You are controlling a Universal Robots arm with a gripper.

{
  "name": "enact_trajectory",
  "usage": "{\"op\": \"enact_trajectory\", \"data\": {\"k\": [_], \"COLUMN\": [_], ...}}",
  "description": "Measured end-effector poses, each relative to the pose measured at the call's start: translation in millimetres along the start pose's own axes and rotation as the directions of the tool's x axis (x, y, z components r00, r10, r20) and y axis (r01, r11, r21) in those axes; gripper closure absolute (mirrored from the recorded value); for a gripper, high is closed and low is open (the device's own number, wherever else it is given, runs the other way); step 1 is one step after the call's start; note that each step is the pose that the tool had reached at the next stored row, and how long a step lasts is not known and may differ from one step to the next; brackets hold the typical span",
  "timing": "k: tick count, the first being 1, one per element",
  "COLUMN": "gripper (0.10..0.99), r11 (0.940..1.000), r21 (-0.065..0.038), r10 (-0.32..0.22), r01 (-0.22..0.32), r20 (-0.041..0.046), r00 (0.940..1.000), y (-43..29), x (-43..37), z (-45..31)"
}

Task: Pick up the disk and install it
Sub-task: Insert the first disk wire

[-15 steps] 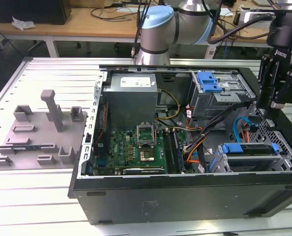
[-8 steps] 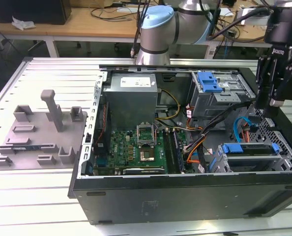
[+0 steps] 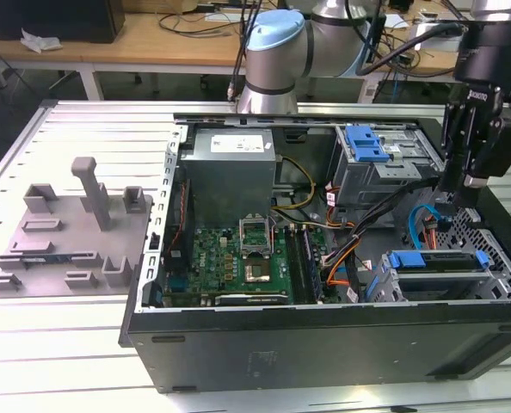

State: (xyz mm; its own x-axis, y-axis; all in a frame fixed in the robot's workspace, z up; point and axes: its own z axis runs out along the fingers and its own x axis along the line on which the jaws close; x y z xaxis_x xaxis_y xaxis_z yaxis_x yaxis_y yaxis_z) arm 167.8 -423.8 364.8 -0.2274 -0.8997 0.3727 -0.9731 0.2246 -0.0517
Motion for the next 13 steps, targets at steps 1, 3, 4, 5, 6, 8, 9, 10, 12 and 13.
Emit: {"op": "enact_trajectory", "data": {"k": [1, 3, 4, 5, 6, 8, 9, 10, 12, 13], "gripper": [0.584, 0.737, 0.737, 0.737, 0.737, 0.737, 0.737, 0.737, 0.737, 0.737], "r11": [1.0, 1.0, 1.0, 1.0, 1.0, 1.0, 1.0, 1.0, 1.0, 1.0], "r21": [0.0, -0.003, -0.007, -0.008, -0.008, -0.008, -0.008, -0.008, -0.008, -0.007], "r10": [0.0, -0.002, -0.004, -0.004, -0.004, -0.004, -0.004, -0.004, -0.004, -0.004], "r01": [0.0, 0.002, 0.004, 0.004, 0.004, 0.004, 0.004, 0.004, 0.004, 0.004], "r20": [0.0002, -0.0009, -0.0022, -0.0026, -0.003, -0.0033, -0.0044, -0.0051, -0.0064, -0.0071], "r00": [1.0, 1.0, 1.0, 1.0, 1.0, 1.0, 1.0, 1.0, 1.0, 1.0], "y": [0.4, 1.0, 0.6, 0.6, 0.6, 0.5, 0.4, 0.4, 0.4, 0.4], "x": [-1.7, -12.9, -14.1, -14.5, -14.7, -15.1, -15.3, -15.5, -15.7, -15.9], "z": [-0.3, 0.9, 3.7, 4.7, 5.2, 6.6, 7.8, 8.8, 9.9, 10.7]}}
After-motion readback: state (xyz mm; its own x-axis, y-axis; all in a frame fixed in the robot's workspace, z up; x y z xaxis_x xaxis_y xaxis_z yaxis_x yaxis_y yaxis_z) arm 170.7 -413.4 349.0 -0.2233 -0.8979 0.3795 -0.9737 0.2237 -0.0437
